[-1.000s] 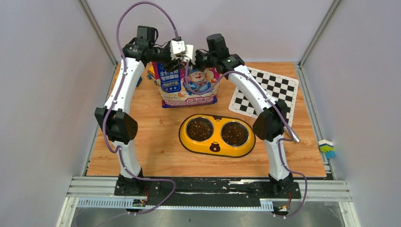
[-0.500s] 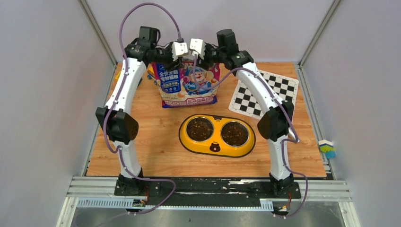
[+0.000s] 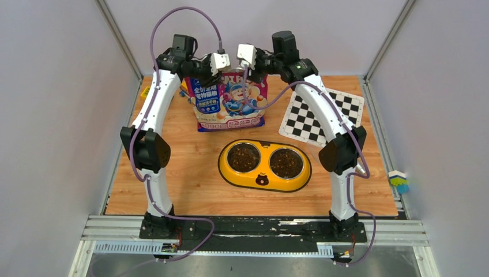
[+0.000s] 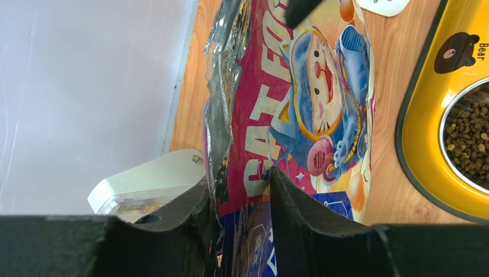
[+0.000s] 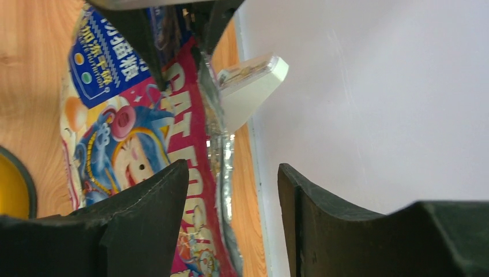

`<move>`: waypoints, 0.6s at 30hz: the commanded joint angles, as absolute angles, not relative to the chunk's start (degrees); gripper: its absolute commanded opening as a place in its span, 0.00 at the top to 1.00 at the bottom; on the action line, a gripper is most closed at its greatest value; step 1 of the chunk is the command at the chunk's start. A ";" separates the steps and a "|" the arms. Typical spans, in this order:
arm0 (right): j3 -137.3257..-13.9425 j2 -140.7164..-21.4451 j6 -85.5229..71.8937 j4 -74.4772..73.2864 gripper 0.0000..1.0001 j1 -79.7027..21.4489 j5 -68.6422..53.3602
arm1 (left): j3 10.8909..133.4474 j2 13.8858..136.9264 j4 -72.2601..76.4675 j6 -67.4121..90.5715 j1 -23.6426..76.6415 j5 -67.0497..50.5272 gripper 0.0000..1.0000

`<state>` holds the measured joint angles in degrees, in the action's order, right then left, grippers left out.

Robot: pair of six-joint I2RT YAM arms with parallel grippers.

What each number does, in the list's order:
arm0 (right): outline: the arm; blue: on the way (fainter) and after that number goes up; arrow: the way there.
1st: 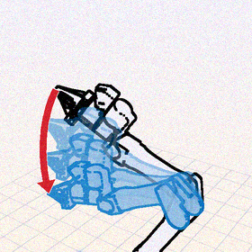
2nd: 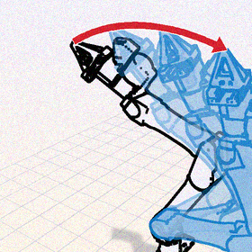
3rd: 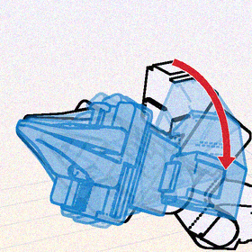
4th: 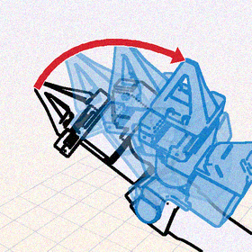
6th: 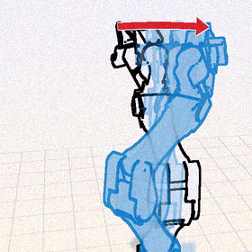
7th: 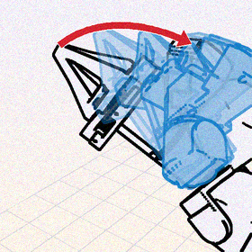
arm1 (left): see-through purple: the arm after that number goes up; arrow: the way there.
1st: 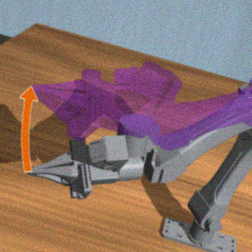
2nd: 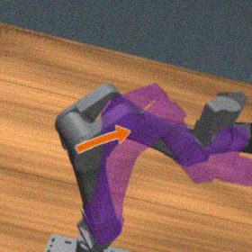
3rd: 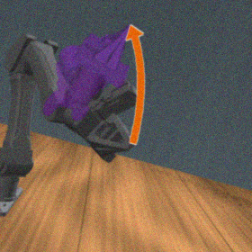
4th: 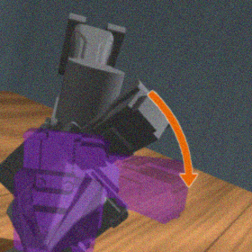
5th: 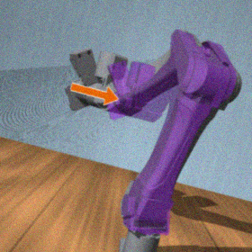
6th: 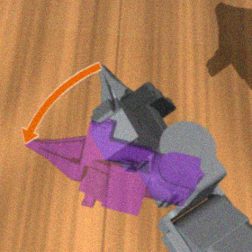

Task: Serve the pet food
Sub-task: Close the pet food bag at the center of the board.

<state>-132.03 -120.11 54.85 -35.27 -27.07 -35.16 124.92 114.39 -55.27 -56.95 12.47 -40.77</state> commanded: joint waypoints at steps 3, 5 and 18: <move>-132.18 -117.13 58.32 -41.25 0.35 -26.72 -40.30 | 124.61 113.76 -52.80 -54.51 12.62 -39.74 0.60; -131.88 -117.36 58.50 -41.23 0.35 -26.72 -39.98 | 124.67 113.66 -52.48 -54.19 12.58 -39.83 0.61; -134.43 -121.07 56.99 -39.92 0.29 -25.61 -39.92 | 123.70 111.38 -50.86 -52.09 12.57 -39.63 0.37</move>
<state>-132.05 -120.18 57.32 -40.66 -26.52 -38.04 124.77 114.39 -53.06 -52.99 12.47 -39.90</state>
